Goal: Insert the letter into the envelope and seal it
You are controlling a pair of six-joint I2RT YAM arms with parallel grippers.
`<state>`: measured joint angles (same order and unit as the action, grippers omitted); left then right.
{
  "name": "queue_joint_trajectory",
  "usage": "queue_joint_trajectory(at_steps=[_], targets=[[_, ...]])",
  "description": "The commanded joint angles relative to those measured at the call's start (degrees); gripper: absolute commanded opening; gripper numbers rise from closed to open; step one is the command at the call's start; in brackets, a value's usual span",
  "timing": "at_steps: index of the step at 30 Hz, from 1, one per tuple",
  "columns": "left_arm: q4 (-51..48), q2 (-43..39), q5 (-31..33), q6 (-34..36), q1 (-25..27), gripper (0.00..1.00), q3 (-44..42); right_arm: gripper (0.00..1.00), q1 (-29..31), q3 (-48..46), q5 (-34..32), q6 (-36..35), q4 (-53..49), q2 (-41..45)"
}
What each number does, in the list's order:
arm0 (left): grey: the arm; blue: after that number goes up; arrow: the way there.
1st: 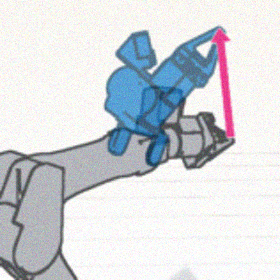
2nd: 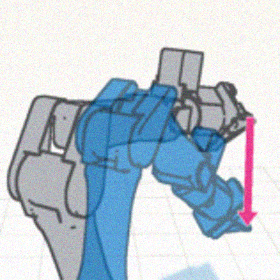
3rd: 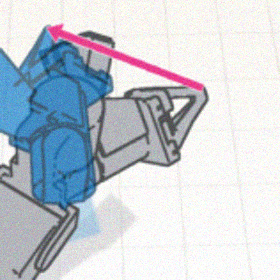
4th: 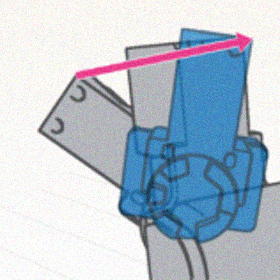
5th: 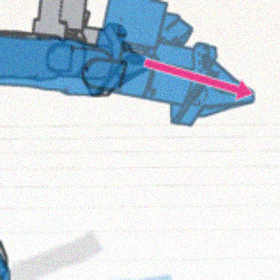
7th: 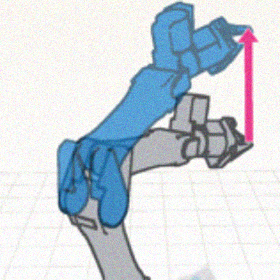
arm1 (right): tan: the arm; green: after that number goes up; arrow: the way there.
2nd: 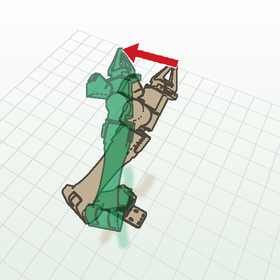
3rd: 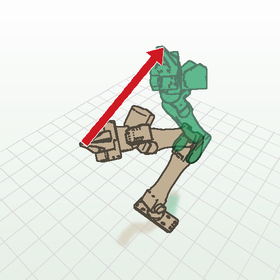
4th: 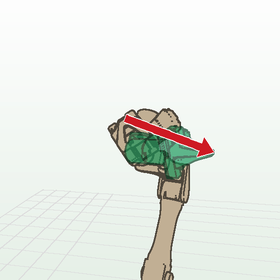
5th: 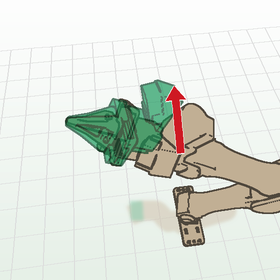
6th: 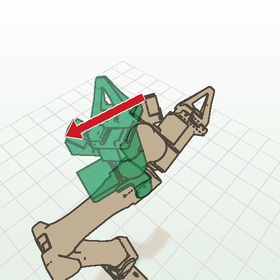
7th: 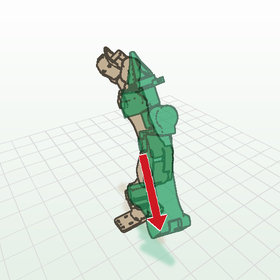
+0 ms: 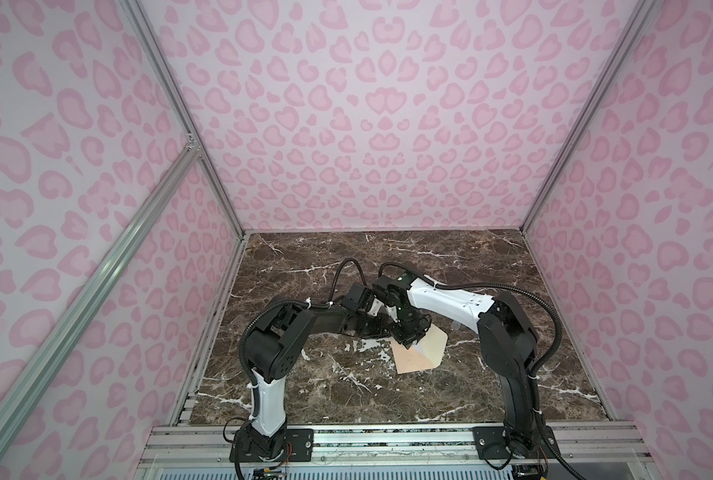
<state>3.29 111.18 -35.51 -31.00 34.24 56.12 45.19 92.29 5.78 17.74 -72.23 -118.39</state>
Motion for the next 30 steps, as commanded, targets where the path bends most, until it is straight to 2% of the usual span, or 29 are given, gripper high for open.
queue_joint_trajectory(at_steps=[1, 17, 24, 30], targets=[[-5.4, 1.0, 7.4, 1.0, 0.0, 0.04, -0.2, 0.0, -0.6, -1.8, -2.5, -0.5, 0.1, -1.9], [-5.6, 1.2, 7.5, 1.0, 0.0, 0.04, 0.0, 0.0, -1.1, -0.3, -3.3, -0.5, -0.9, -0.9], [-5.8, 1.9, 8.1, 1.1, 0.0, 0.04, 0.1, 0.0, -0.7, 1.7, -2.0, 0.4, -2.1, 5.8], [-6.3, 1.7, 9.1, 0.9, 0.0, 0.04, 0.1, 0.0, -1.4, -1.3, -1.3, 1.3, -1.6, 11.8]])
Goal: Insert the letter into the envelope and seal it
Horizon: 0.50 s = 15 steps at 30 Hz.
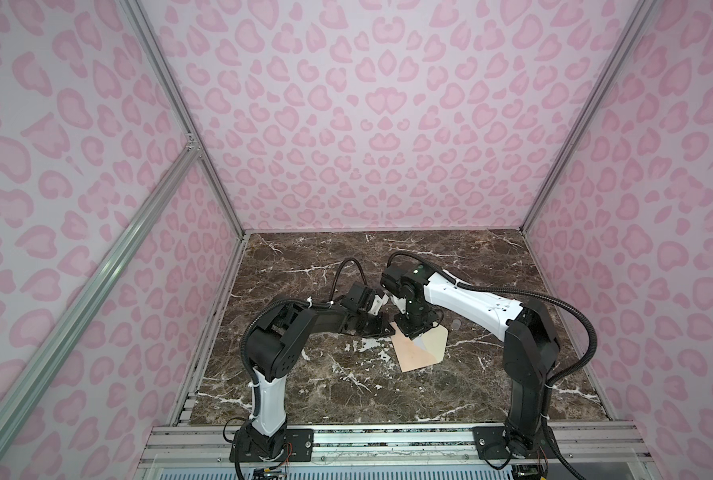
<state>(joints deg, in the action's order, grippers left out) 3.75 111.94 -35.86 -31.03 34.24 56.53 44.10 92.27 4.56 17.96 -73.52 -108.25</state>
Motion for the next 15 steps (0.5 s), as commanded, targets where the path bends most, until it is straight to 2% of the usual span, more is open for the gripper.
queue_joint_trajectory(at_steps=[1, 6, 9, 11, 15], targets=[[-6.8, 0.7, 9.4, 0.8, 0.0, 0.04, -0.4, 0.0, -0.5, -1.9, -0.2, 1.2, -0.1, 2.8], [-7.0, -1.9, 9.4, 0.4, 0.1, 0.04, -0.4, 0.0, -1.8, -7.5, 1.0, 2.0, 5.7, 11.0], [-7.9, -4.7, 8.6, 0.0, 0.4, 0.07, 0.6, 0.0, -2.6, -13.0, 1.8, 2.5, 11.7, 17.1], [-8.0, -7.4, 8.6, -0.3, 1.0, 0.13, 1.2, 0.0, -2.9, -16.6, 2.9, 2.8, 16.7, 21.5], [-9.5, -13.0, 10.4, -0.3, 2.6, 0.32, 3.0, 0.0, -3.0, -24.3, 2.3, 2.7, 27.2, 31.4]])
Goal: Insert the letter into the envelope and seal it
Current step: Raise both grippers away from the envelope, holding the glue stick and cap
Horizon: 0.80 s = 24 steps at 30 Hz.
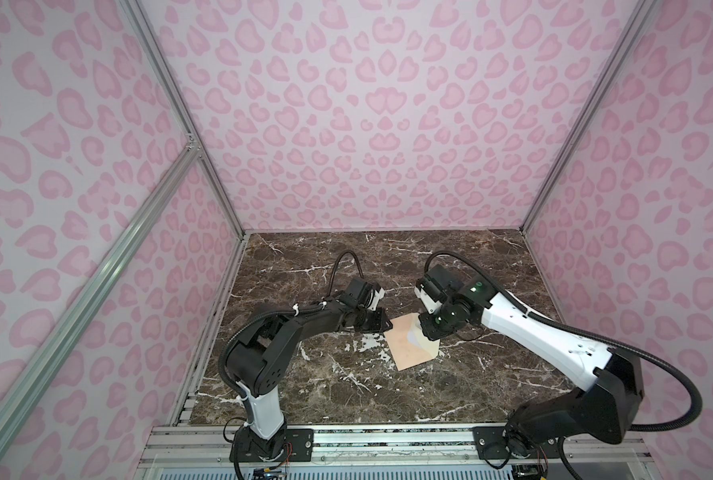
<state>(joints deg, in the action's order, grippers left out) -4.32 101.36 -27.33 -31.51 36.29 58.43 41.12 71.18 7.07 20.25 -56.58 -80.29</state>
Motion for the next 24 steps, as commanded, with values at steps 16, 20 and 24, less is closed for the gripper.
queue_joint_trajectory(at_steps=[16, 20, 24], targets=[[8.9, -32.2, 3.0, -4.5, 1.8, 0.72, -6.1, 0.0, 3.3, -35.3, -10.4, -2.3, 60.2, 38.7], [14.7, -36.3, 2.4, -9.1, 2.0, 0.77, -8.6, 0.0, 6.8, -38.2, -14.1, -5.6, 69.0, 39.1], [23.9, -36.2, 1.0, -14.3, 3.4, 0.98, -10.3, 0.0, 9.7, -38.2, -16.1, -7.3, 75.7, 35.6]])
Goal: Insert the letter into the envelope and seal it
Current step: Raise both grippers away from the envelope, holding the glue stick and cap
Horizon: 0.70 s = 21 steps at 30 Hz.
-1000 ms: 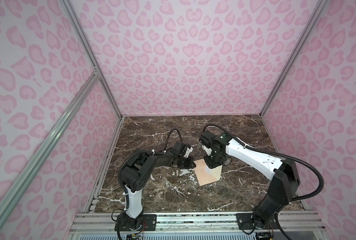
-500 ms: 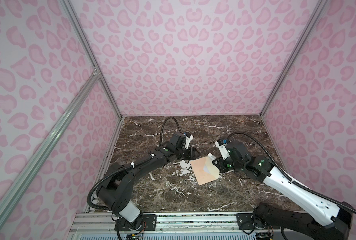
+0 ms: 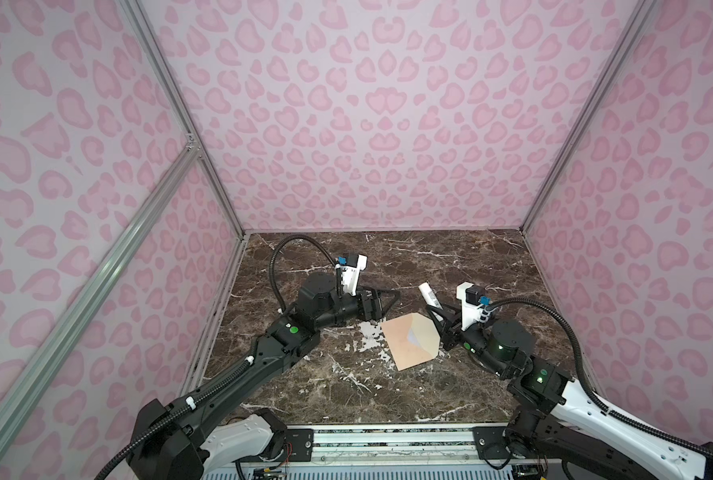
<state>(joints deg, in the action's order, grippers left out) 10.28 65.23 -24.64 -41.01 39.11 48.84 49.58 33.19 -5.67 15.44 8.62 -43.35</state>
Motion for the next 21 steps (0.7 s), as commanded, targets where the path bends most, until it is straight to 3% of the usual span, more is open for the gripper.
queue_joint_trajectory(at_steps=[1, 8, 16, 21], targets=[[11.5, 0.1, -1.7, -5.7, 1.1, 0.98, -1.0, 0.0, 2.1, 0.0, -3.9, -3.0, 11.9, -2.3], [15.4, 1.9, 0.4, -6.1, 5.3, 1.0, -0.3, 0.0, 5.1, 0.3, -5.7, -4.5, 18.4, -6.4], [19.5, 4.5, 1.1, -8.0, 6.1, 0.84, -0.3, 0.0, 6.5, 0.0, -5.5, -5.2, 20.7, -7.1], [20.8, 5.4, 0.7, -8.9, 6.2, 0.8, 0.2, 0.0, 6.9, -0.7, -5.2, -5.6, 20.1, -6.3]])
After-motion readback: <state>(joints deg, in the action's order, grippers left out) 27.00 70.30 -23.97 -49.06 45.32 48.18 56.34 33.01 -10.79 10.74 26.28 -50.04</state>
